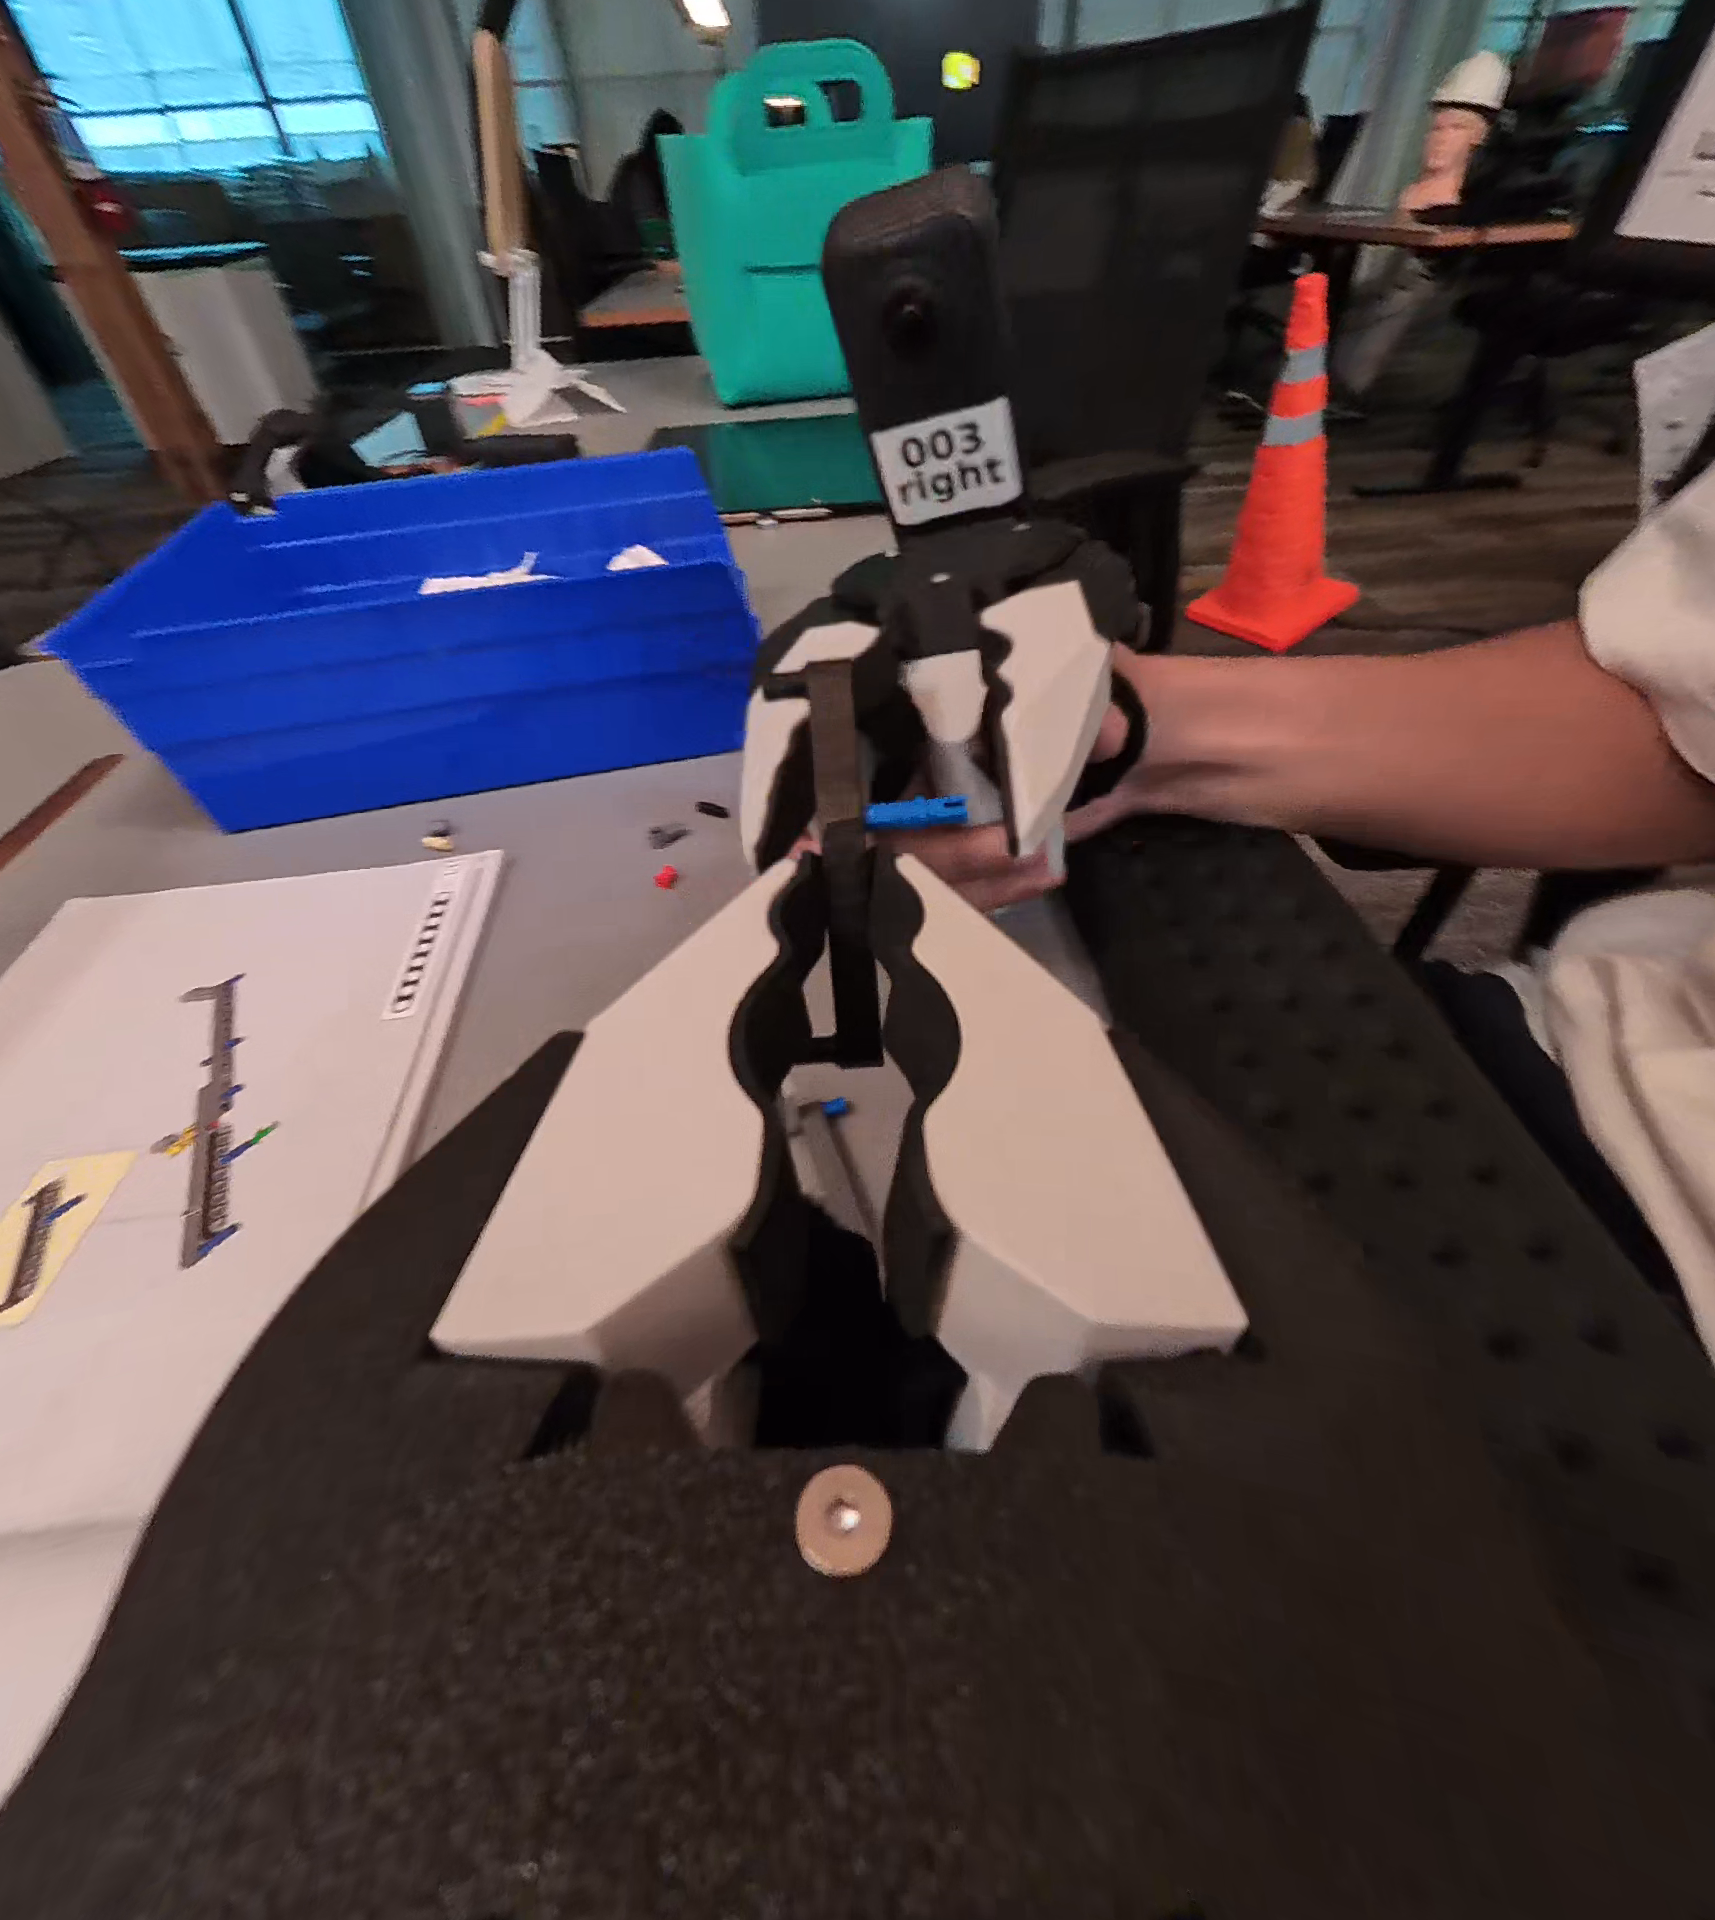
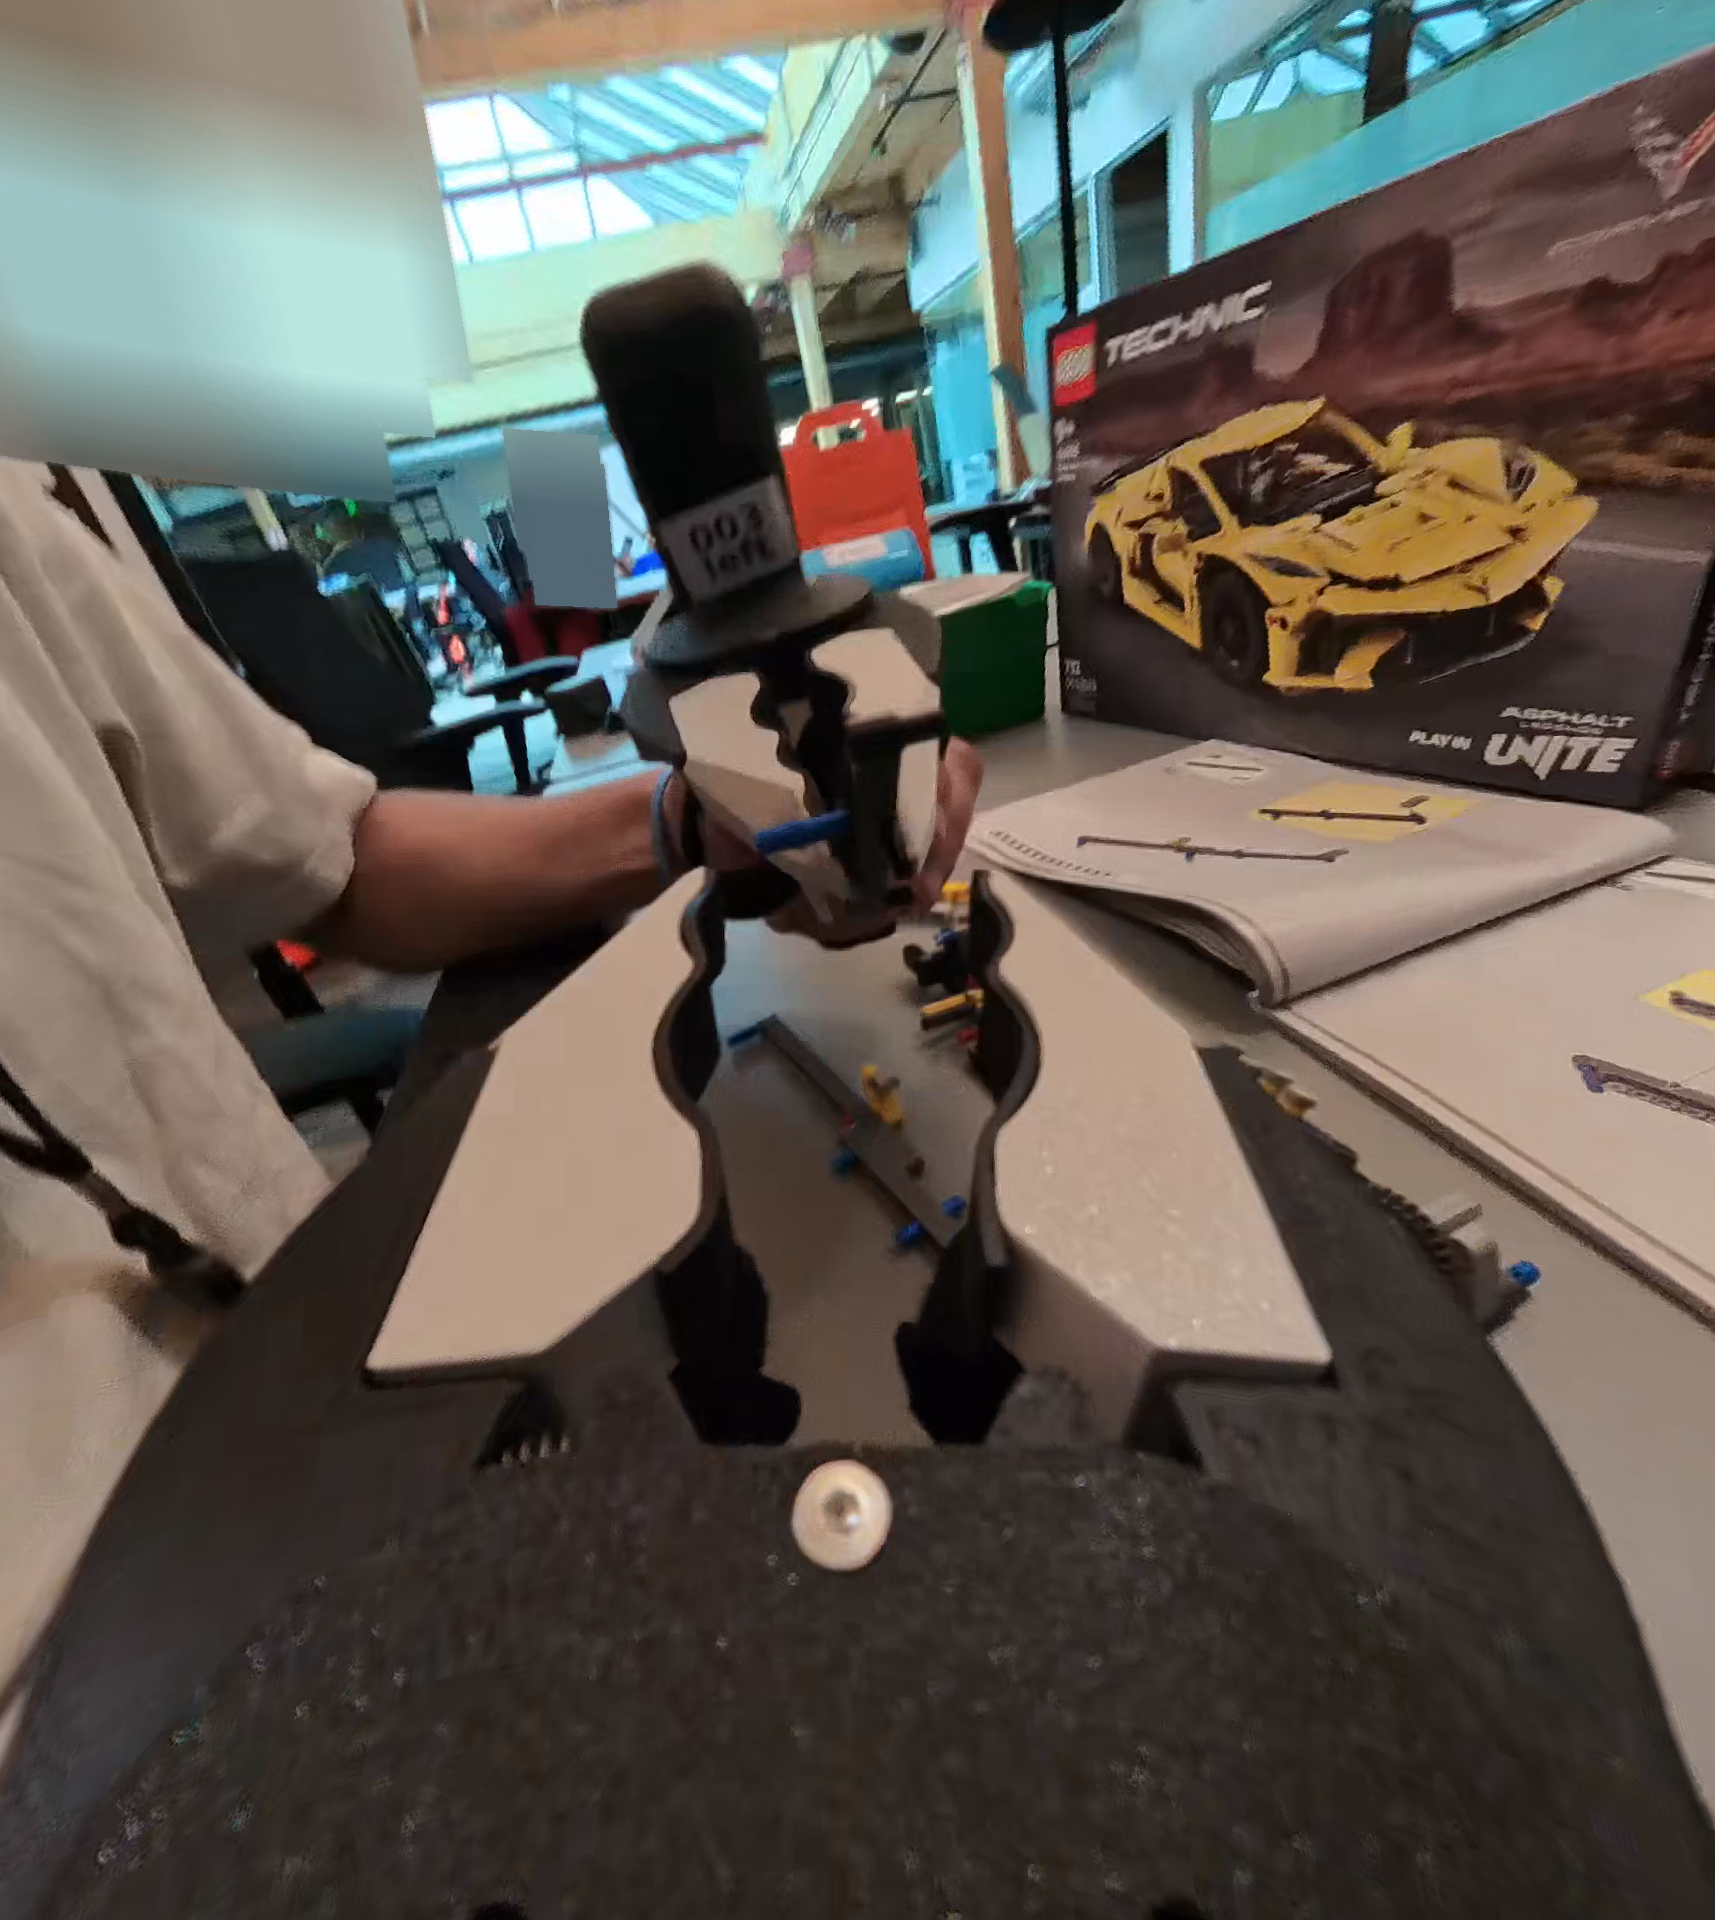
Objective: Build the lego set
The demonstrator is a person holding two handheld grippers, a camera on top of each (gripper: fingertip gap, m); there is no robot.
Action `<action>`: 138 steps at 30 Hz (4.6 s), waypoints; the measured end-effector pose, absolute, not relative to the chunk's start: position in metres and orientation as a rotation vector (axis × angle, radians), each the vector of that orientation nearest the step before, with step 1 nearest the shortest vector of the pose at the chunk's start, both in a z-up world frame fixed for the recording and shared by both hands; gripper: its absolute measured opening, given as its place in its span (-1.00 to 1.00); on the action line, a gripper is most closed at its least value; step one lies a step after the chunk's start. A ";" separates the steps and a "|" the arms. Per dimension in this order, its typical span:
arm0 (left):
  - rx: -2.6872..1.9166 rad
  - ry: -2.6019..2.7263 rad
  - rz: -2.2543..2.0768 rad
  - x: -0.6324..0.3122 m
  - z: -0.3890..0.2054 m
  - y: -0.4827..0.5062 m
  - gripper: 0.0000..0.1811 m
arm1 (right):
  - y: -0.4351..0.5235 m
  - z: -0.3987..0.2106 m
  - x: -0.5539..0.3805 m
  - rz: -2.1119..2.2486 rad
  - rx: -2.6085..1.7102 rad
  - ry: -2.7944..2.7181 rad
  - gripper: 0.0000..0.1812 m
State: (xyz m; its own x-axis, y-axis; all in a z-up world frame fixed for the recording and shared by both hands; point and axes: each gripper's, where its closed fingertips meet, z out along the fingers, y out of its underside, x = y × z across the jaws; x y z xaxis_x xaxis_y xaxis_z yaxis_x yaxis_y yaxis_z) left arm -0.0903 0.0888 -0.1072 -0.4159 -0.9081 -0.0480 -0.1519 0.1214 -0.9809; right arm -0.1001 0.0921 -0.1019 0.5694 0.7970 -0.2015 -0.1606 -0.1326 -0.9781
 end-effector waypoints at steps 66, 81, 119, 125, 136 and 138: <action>-1.293 1.737 -1.200 -0.081 -0.140 0.115 -0.92 | 0.114 -0.096 -0.068 0.939 -1.448 -0.330 -0.71; -1.335 1.755 -1.189 -0.084 -0.144 0.120 -0.92 | 0.125 -0.131 -0.076 1.173 -1.669 -0.187 -0.88; -1.919 1.384 -1.141 -0.112 -0.182 0.227 -0.92 | 0.152 -0.155 0.002 0.196 -1.782 -0.185 -0.88; -1.906 1.375 -1.125 -0.114 -0.178 0.230 -0.92 | 0.152 -0.156 0.002 0.200 -1.783 -0.185 -0.89; -1.857 1.468 -1.066 -0.115 -0.178 0.225 -0.92 | 0.152 -0.157 0.000 0.210 -1.787 -0.195 -0.90; -1.827 1.515 -1.065 -0.117 -0.174 0.221 -0.92 | 0.152 -0.155 -0.001 0.203 -1.781 -0.204 -0.91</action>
